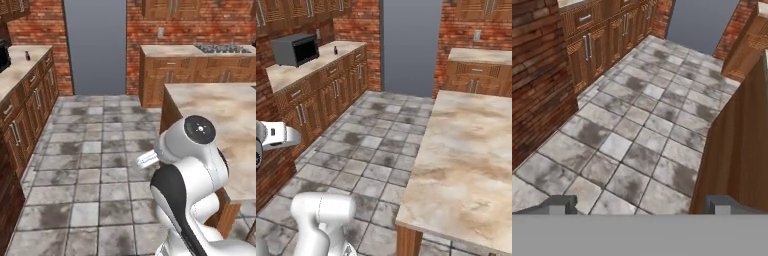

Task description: There is a wine glass and glass cup on the dining counter. Place the wine bottle next to the wine glass and the juice bottle next to the glass cup.

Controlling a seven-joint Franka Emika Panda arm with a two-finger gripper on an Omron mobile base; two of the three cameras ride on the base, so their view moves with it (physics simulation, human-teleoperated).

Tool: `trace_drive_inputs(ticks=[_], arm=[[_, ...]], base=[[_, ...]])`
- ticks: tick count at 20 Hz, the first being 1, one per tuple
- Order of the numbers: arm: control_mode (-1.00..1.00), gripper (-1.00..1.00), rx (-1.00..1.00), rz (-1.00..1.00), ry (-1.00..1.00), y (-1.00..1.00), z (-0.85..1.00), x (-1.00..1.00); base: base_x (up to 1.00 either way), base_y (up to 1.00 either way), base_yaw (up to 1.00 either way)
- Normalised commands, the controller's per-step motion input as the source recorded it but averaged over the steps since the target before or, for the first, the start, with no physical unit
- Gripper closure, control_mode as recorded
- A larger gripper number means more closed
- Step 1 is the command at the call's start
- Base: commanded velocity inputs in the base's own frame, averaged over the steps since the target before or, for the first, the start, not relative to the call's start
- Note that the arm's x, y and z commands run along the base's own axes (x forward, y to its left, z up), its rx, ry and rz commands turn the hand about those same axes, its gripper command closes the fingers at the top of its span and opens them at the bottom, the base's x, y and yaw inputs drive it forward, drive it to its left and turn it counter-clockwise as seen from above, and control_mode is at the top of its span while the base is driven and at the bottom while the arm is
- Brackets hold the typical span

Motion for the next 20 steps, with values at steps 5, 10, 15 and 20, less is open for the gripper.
trace_drive_inputs(ticks=[5,10,15,20], arm=[[1.0,-1.0,0.0,0.0,0.0,0.0,0.0,0.0],[1.0,-1.0,0.0,0.0,0.0,0.0,0.0,0.0],[1.0,-1.0,0.0,0.0,0.0,0.0,0.0,0.0],[1.0,-1.0,0.0,0.0,0.0,0.0,0.0,0.0]], base=[[0.94,0.22,-0.05],[0.94,0.18,-0.01],[0.94,0.14,0.0],[0.94,0.14,0.0]])
